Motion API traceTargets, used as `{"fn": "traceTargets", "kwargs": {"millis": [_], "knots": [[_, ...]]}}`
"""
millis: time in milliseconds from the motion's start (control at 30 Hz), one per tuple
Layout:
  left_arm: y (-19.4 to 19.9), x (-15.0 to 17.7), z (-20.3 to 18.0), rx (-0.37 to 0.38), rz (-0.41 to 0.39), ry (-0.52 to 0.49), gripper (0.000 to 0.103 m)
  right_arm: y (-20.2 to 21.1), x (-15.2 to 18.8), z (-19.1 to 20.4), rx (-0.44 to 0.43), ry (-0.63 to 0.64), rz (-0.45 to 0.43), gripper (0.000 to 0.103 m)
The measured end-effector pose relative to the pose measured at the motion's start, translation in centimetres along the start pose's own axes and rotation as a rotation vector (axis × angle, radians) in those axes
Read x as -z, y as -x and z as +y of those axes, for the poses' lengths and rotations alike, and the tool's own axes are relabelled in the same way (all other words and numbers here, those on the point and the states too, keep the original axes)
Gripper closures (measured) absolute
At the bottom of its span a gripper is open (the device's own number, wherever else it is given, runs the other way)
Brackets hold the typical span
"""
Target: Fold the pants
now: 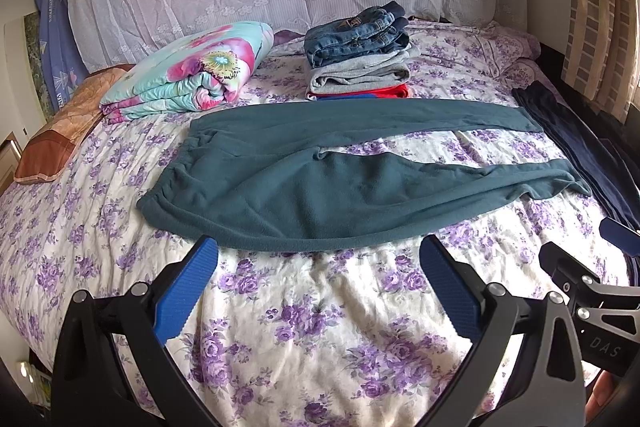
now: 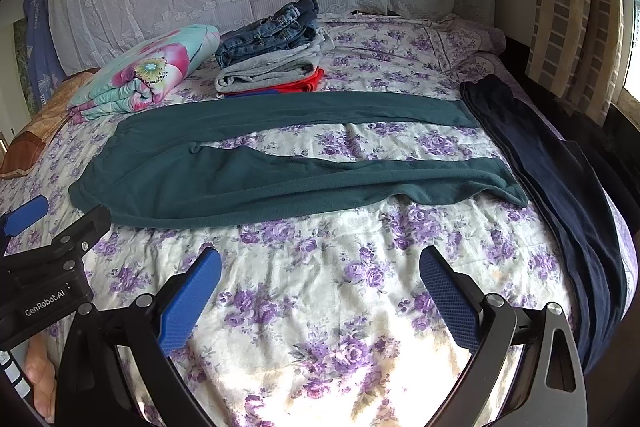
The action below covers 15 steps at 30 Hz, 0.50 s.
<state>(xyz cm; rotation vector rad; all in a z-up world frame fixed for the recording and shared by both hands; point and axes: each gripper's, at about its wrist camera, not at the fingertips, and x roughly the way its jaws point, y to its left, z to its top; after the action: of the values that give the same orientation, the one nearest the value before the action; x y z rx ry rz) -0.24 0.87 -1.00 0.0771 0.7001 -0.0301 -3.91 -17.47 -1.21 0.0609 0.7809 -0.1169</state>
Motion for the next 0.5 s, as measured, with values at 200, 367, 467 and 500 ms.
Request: {"fn": "traceTargets", "kwargs": {"millis": [200,367,467,500], "knots": [[0.0,0.0,0.1,0.001,0.0,0.002,0.005,0.0,0.0,-0.3,0.0,0.0,0.001,0.004],[-0.1,0.2,0.2,0.001,0.001,0.0,0.005,-0.1,0.1,0.1,-0.002,-0.001,0.003,0.003],[-0.1,0.3,0.3,0.002,0.001,0.003,0.005,-0.2,0.2,0.5,-0.002,0.0,0.003,0.003],[-0.1,0.3,0.3,0.001,0.001,0.004,0.005,-0.2,0.1,0.3,-0.002,0.0,0.003,0.004]]}}
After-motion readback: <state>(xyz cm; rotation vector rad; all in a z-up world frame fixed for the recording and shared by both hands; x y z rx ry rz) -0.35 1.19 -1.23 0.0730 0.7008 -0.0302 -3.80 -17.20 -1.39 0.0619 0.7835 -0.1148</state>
